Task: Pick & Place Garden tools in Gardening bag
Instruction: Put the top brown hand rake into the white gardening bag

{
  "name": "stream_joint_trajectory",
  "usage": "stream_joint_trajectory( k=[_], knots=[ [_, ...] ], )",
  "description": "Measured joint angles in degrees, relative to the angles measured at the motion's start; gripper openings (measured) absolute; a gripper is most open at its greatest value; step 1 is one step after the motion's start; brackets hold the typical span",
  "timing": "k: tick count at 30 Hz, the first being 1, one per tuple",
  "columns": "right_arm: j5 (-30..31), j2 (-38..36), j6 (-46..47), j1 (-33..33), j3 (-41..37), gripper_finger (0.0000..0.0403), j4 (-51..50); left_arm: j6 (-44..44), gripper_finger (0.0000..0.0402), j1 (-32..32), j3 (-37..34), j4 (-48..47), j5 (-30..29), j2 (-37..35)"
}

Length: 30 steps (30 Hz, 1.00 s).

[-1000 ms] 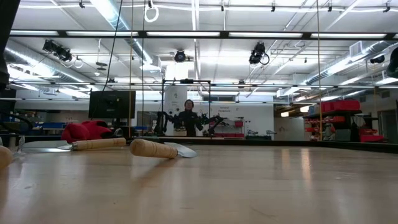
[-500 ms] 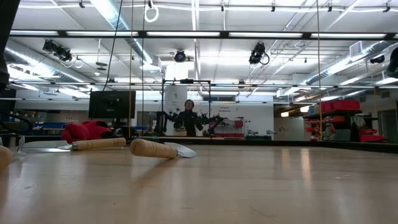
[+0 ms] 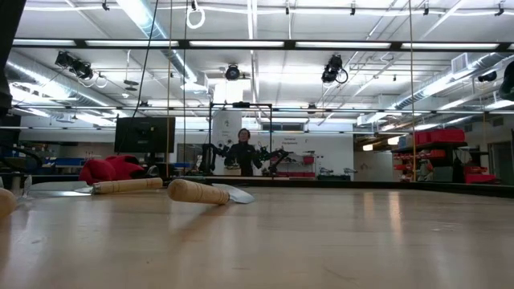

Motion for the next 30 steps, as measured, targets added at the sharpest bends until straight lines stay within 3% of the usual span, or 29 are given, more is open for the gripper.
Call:
stream_joint_trajectory(
  k=[13, 30],
  knots=[
    [-2.9, 2.5, -0.5, -1.4, 0.0, 0.0277, 3.5, 0.1, 0.0080, 0.0, 0.0, -0.1, -0.1, 0.0],
    [-2.9, 2.4, -0.5, -1.4, 0.0, 0.0166, 3.7, 0.0, 0.0080, 0.0, 0.0, -1.6, -1.1, 0.0]
  ],
)
